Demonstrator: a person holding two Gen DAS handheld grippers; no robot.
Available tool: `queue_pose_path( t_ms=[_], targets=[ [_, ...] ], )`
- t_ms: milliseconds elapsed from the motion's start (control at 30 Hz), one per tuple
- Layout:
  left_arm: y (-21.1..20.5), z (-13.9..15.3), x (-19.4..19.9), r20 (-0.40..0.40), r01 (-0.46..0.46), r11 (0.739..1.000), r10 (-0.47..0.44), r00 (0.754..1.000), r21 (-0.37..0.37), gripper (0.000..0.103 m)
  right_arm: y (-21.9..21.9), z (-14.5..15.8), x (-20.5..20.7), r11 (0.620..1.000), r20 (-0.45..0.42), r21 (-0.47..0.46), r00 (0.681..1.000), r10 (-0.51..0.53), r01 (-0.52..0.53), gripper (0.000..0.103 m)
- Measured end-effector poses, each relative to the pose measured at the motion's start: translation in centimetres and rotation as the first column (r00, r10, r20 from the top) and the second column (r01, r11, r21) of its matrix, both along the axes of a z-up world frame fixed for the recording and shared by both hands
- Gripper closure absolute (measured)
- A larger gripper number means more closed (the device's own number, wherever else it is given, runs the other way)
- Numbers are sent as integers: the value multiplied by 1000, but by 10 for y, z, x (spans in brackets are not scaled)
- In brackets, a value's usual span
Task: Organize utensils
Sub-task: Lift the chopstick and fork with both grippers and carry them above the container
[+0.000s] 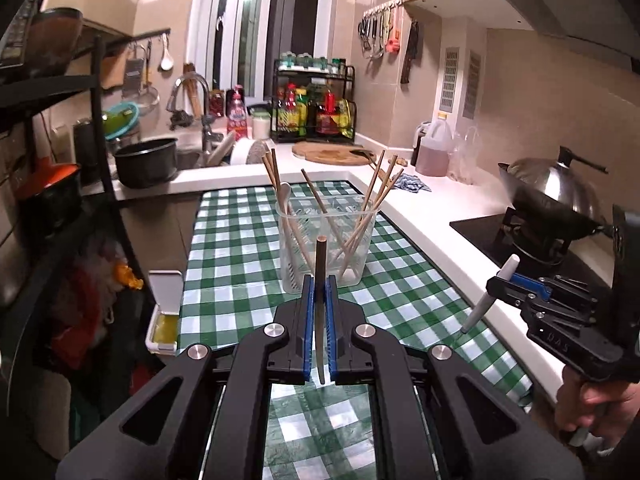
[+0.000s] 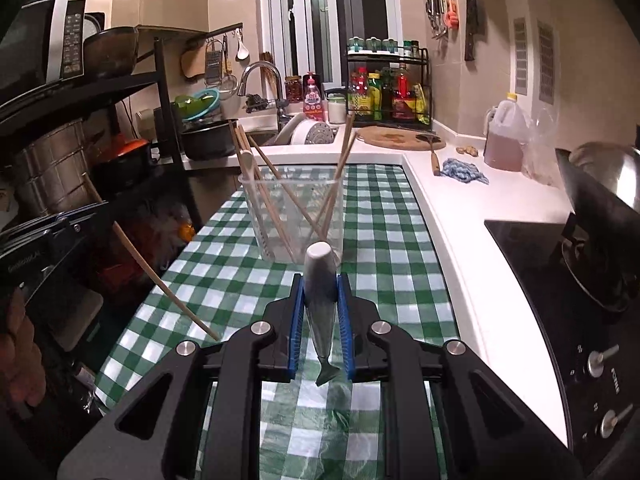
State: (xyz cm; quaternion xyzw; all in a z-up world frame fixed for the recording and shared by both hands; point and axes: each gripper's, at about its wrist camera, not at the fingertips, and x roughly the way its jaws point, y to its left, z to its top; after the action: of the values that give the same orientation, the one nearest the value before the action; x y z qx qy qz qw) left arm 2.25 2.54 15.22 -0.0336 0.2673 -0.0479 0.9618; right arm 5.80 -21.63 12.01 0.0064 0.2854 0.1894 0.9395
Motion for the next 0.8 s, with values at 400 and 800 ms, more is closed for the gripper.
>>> queue_pose_path(
  t_ms=[400,800],
  targets=[
    [21,54,57,-40,10,1000,-11,999,-19,97,12,63,48,997,36,32,997,71,-72,87],
    [37,117,125,104,-28,993,40,994,-114,97,43,138,129,994,119,47,989,90,-96,87]
  ],
)
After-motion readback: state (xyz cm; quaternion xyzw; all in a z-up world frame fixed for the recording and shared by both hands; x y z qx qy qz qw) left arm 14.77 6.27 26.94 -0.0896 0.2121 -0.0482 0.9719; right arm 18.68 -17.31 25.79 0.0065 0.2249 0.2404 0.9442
